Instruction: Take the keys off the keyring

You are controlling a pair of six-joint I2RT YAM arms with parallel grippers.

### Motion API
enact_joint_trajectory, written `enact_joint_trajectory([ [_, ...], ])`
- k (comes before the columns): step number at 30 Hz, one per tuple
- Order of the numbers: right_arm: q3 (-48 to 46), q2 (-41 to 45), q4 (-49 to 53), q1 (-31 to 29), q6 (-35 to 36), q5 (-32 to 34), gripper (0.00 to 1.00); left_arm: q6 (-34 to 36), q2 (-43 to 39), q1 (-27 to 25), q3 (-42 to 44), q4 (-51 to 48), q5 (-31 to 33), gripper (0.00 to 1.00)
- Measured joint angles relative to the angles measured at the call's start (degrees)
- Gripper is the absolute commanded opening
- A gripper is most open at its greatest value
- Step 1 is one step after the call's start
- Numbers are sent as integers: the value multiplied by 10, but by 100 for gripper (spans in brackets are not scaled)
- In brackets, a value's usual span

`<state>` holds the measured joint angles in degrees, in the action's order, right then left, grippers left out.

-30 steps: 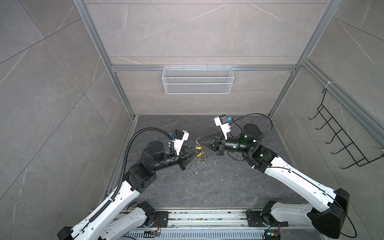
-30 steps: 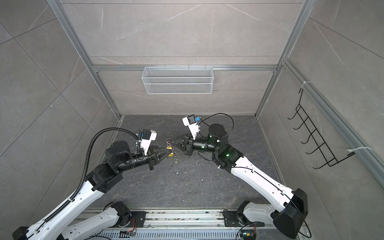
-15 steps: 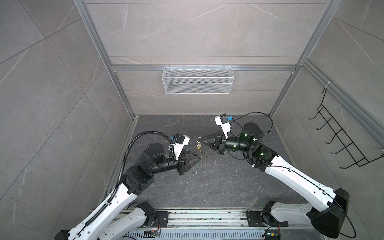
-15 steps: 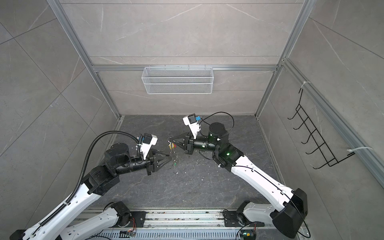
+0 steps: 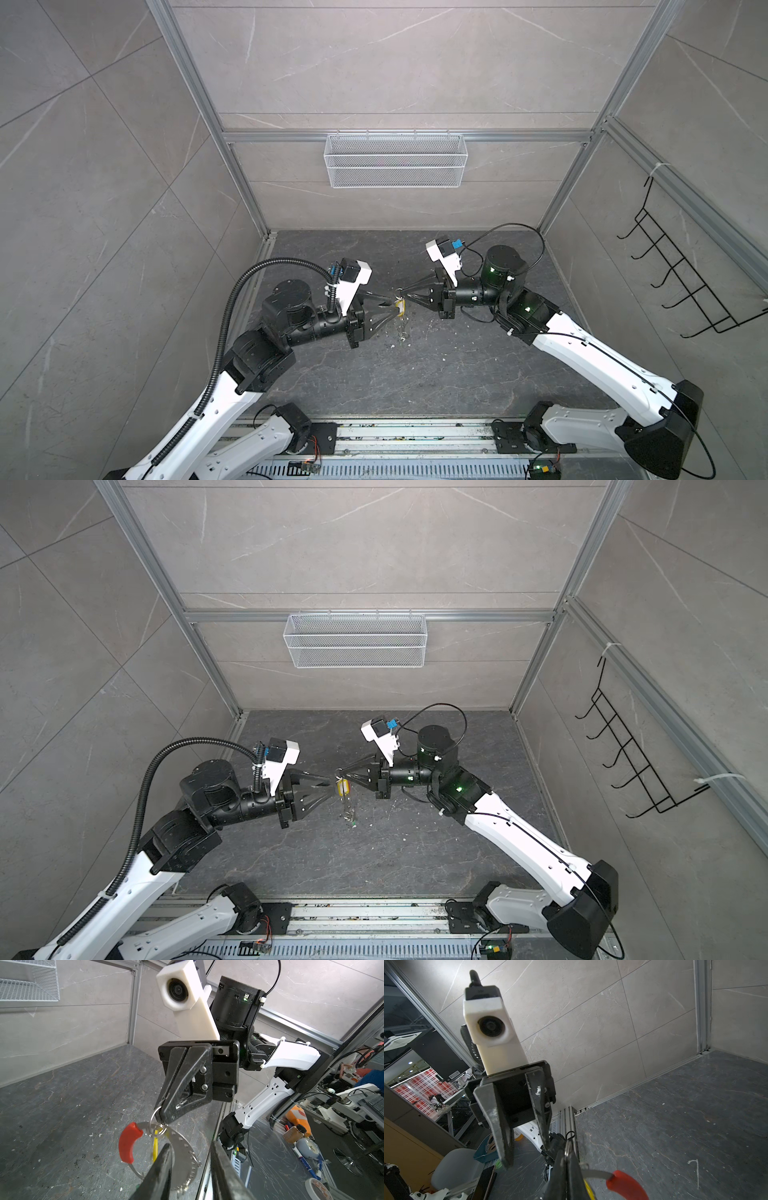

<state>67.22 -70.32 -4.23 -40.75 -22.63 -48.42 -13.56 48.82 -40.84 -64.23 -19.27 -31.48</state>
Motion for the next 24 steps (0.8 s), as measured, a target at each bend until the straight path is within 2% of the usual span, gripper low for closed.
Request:
enact_joint_trajectory([
  [8,0,13,-7,2,0,-7,0,-1,19,7,0,0,-13,27],
  [17,-1,14,-21,2,-1,-15,0,-4,14,24,0,4,-19,29],
  [24,-3,14,-29,2,-5,-24,0,-25,20,50,0,37,-51,27],
])
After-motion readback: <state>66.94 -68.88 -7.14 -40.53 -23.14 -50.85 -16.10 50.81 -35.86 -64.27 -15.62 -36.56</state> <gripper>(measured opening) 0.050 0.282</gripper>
